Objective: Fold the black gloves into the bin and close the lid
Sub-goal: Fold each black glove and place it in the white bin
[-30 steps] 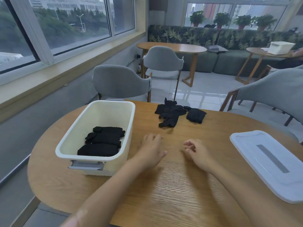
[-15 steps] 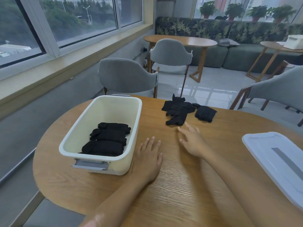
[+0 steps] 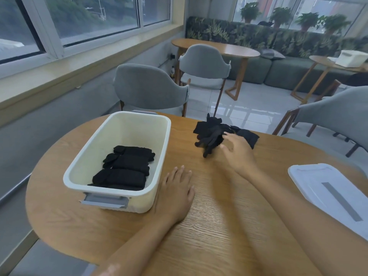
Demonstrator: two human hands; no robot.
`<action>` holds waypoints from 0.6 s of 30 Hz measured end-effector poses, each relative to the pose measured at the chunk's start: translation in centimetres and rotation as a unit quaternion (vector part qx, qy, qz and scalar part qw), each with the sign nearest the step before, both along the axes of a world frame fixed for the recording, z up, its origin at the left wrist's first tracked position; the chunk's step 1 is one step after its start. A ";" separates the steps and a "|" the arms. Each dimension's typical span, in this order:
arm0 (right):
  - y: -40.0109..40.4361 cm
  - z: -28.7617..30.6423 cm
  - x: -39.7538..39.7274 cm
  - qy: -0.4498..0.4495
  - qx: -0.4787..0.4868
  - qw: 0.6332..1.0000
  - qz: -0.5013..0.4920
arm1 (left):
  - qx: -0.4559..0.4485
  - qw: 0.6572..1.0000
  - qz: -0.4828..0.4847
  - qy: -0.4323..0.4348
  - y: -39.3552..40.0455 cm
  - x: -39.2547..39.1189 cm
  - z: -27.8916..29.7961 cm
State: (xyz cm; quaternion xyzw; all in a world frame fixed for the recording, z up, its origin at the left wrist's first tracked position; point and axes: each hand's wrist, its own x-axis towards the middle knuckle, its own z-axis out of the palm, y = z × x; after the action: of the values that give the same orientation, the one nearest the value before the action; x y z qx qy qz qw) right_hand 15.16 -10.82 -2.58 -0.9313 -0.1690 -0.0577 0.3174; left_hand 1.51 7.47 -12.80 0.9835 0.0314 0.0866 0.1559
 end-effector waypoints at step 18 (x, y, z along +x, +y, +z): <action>-1.8 7.5 -7.9 -0.032 0.277 0.956 -0.086 | -0.024 1.000 0.002 -0.009 0.0 0.1 -0.3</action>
State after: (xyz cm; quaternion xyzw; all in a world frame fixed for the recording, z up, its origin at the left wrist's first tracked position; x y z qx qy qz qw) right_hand 7.29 -12.62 4.92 -0.8156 -0.0756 -0.1591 0.5512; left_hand 1.62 7.47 -13.11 0.9784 0.0344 0.0952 0.1800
